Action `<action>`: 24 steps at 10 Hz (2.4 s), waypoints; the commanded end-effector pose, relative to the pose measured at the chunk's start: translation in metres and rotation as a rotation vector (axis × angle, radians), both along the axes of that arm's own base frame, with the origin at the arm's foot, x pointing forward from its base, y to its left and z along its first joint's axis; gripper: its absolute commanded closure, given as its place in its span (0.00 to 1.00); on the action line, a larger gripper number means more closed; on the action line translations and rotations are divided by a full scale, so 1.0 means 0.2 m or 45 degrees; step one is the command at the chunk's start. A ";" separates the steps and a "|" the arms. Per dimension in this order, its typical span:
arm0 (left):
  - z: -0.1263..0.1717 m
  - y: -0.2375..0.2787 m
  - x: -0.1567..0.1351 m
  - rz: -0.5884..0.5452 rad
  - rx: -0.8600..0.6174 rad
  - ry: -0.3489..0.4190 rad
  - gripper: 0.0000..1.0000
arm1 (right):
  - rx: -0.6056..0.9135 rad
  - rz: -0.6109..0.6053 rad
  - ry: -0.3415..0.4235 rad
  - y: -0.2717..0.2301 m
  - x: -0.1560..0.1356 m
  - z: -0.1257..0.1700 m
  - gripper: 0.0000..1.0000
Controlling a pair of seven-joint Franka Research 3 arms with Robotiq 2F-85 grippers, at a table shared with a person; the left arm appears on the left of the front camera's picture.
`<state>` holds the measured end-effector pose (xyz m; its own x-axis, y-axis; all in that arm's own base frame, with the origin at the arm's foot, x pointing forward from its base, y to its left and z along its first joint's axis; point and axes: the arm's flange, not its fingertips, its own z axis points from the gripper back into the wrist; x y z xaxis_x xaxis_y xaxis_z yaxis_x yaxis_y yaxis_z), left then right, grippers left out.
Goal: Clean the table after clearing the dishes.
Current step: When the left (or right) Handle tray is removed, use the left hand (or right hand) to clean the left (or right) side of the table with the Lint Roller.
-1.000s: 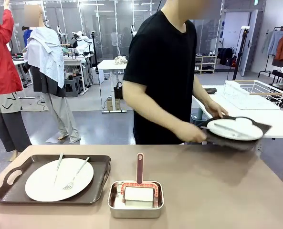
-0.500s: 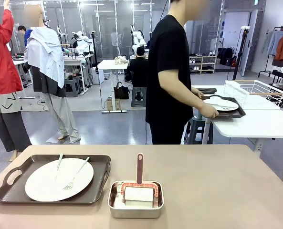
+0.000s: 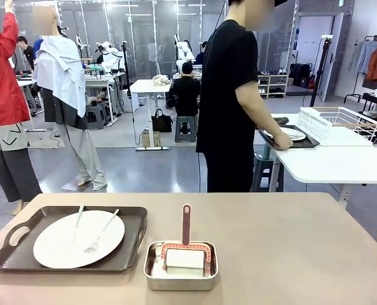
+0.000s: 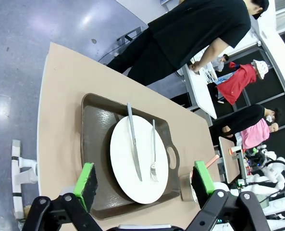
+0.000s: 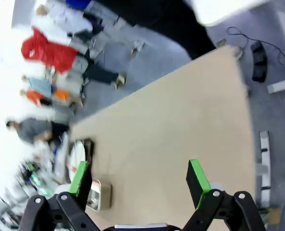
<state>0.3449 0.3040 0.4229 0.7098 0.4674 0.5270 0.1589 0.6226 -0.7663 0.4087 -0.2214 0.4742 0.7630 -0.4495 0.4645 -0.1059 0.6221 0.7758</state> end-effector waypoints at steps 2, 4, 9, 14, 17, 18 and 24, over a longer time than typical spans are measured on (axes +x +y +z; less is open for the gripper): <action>0.01 0.01 -0.01 -0.007 -0.009 -0.010 0.00 | -0.446 0.469 -0.052 0.85 0.25 0.11 0.00; 0.01 0.01 -0.01 -0.007 -0.009 -0.010 0.00 | -0.595 0.677 -0.137 1.28 0.29 0.14 0.00; 0.01 0.01 -0.01 -0.007 -0.009 -0.010 0.00 | -0.667 0.818 -0.142 1.67 0.27 0.10 0.00; 0.01 0.01 -0.01 -0.007 -0.009 -0.010 0.00 | -0.667 0.818 -0.142 1.67 0.27 0.10 0.00; 0.01 0.01 -0.01 -0.007 -0.009 -0.010 0.00 | -0.900 1.114 -0.221 1.94 0.44 0.20 0.00; 0.01 0.01 -0.01 -0.007 -0.009 -0.010 0.00 | -0.896 1.289 -0.249 2.10 0.50 0.19 0.00; 0.01 0.01 -0.01 -0.007 -0.009 -0.010 0.00 | -1.189 1.899 -0.246 2.83 0.60 0.02 0.00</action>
